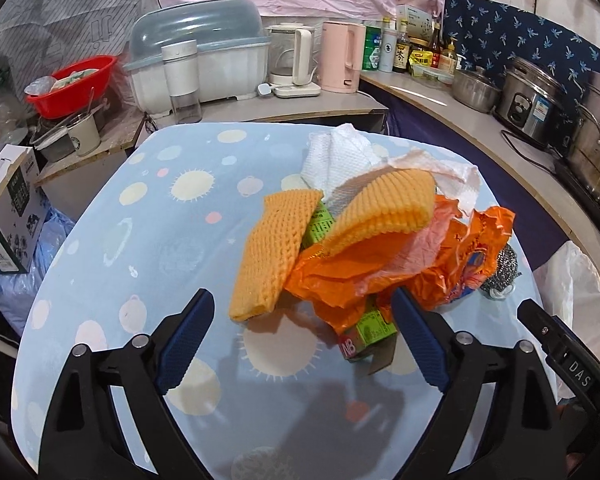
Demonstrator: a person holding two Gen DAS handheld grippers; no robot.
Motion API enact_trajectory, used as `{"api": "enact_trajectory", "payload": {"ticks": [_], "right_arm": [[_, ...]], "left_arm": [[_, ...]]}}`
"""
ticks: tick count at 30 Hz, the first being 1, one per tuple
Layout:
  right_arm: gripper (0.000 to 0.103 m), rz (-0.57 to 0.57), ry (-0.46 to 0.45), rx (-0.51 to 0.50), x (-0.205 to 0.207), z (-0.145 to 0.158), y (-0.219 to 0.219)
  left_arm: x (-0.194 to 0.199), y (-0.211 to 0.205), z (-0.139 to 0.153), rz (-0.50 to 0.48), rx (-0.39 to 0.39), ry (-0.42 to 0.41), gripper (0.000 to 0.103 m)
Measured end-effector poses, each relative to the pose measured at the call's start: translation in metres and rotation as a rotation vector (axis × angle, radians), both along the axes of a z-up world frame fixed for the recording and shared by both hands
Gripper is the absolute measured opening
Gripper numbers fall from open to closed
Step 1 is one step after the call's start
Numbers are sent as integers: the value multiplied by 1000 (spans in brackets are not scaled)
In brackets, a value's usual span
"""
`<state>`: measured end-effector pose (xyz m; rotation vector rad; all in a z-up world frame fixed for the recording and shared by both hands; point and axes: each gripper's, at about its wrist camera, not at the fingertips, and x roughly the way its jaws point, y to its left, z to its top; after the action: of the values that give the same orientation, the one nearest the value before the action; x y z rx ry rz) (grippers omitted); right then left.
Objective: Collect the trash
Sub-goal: 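Grasp the steel wool scrubber with the right gripper while the left reaches the mesh sleeve, then close the left gripper on the orange mesh sleeve and lift it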
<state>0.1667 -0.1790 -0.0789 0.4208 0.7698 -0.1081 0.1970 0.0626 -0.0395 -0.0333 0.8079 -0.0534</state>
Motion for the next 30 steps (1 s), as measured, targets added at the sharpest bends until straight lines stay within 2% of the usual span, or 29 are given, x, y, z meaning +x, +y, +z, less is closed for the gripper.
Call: {"api": "enact_trajectory", "payload": {"ticks": [7,17,24,30], "right_arm": [[84,-18,2,-49,18,1,2],[84,-71,46,-51,71,-20,-21],[55,-25,69,-30,91,-35,-13],[52,-18,64,-68,89,-32,-4]], "left_arm": [[12,10,-7,-7,-20,22,91],[35,24,-30,-3,-35,63,91],[51,41,-40,25,-58,81,91],[56,52,-39,36,-57,66,88]]}}
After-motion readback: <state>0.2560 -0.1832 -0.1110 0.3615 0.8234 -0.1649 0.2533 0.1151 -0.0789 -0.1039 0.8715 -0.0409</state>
